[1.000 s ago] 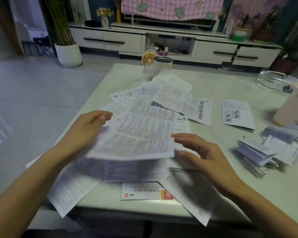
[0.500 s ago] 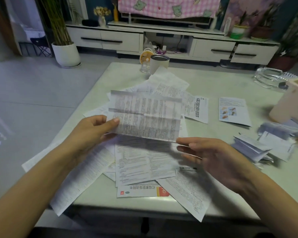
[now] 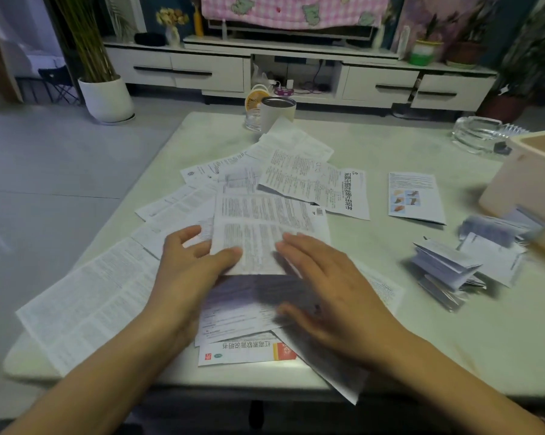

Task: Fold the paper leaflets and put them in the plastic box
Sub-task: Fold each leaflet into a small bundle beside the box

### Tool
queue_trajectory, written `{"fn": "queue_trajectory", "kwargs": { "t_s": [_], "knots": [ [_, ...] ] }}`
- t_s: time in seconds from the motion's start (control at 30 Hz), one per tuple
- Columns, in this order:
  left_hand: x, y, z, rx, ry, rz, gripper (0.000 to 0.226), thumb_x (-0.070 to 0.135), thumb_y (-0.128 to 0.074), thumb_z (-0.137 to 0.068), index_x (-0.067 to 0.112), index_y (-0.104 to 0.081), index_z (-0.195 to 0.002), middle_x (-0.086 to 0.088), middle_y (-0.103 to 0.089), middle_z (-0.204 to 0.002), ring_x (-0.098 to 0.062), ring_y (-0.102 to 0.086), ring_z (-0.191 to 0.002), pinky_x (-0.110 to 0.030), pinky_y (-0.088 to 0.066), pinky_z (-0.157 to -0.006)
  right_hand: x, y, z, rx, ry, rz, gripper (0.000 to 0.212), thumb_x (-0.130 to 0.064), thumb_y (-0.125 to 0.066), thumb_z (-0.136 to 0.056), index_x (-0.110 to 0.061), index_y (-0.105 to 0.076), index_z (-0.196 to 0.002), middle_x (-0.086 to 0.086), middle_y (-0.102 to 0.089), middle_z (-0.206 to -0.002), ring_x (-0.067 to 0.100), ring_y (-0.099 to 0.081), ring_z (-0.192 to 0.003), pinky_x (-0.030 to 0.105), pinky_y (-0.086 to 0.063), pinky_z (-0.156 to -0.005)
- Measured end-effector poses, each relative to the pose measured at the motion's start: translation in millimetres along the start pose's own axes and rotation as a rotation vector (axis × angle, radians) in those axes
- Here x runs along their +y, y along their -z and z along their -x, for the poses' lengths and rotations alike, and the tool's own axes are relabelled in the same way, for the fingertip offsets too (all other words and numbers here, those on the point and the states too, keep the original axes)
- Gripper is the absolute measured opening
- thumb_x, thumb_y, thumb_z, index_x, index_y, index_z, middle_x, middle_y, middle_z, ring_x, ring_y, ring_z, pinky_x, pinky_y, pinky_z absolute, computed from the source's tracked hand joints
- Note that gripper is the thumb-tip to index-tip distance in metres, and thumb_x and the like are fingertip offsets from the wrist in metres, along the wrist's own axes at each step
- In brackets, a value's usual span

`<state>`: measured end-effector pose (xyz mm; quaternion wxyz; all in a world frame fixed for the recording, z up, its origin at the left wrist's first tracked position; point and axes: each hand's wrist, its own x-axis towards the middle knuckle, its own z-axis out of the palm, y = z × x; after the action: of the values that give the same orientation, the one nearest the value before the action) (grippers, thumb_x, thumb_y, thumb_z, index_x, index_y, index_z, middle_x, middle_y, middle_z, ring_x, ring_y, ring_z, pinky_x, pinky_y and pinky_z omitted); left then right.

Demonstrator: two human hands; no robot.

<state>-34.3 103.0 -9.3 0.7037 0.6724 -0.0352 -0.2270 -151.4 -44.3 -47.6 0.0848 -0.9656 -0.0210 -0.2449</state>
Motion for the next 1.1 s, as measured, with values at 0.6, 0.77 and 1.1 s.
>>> {"fn": "queue_trajectory", "kwargs": {
  "t_s": [0.6, 0.77, 1.1],
  "knots": [
    [5, 4, -9, -0.304, 0.361, 0.174, 0.018, 0.005, -0.044, -0.095, 0.016, -0.059, -0.098, -0.012, -0.069, -0.104, -0.032, -0.065, -0.093, -0.047, -0.051, -0.074, -12, 18, 15, -0.028, 0.063, -0.165, 0.039, -0.042, -0.028, -0.099, -0.019, -0.056, -0.114, -0.001, -0.069, -0.108, 0.012, -0.058, -0.098, 0.022, -0.044, -0.081],
    [10, 9, -13, -0.316, 0.307, 0.135, 0.018, 0.008, -0.045, -0.095, 0.015, -0.062, -0.096, -0.009, -0.074, -0.091, -0.026, -0.069, -0.088, -0.046, -0.057, -0.068, -10, 37, 12, -0.121, -0.018, -0.345, 0.024, -0.037, -0.044, -0.087, -0.032, -0.051, -0.109, -0.011, -0.068, -0.1, 0.009, -0.063, -0.088, 0.026, -0.046, -0.071],
    [17, 7, -5, -0.487, 0.196, 0.154, 0.029, 0.028, -0.05, -0.083, 0.016, -0.064, -0.106, -0.008, -0.073, -0.099, -0.024, -0.07, -0.09, -0.037, -0.058, -0.071, -2, 47, 1, -0.037, -0.036, -0.421, 0.023, -0.016, -0.049, -0.086, -0.02, -0.064, -0.103, -0.009, -0.065, -0.095, 0.003, -0.059, -0.087, 0.013, -0.044, -0.076]
  ]
}}
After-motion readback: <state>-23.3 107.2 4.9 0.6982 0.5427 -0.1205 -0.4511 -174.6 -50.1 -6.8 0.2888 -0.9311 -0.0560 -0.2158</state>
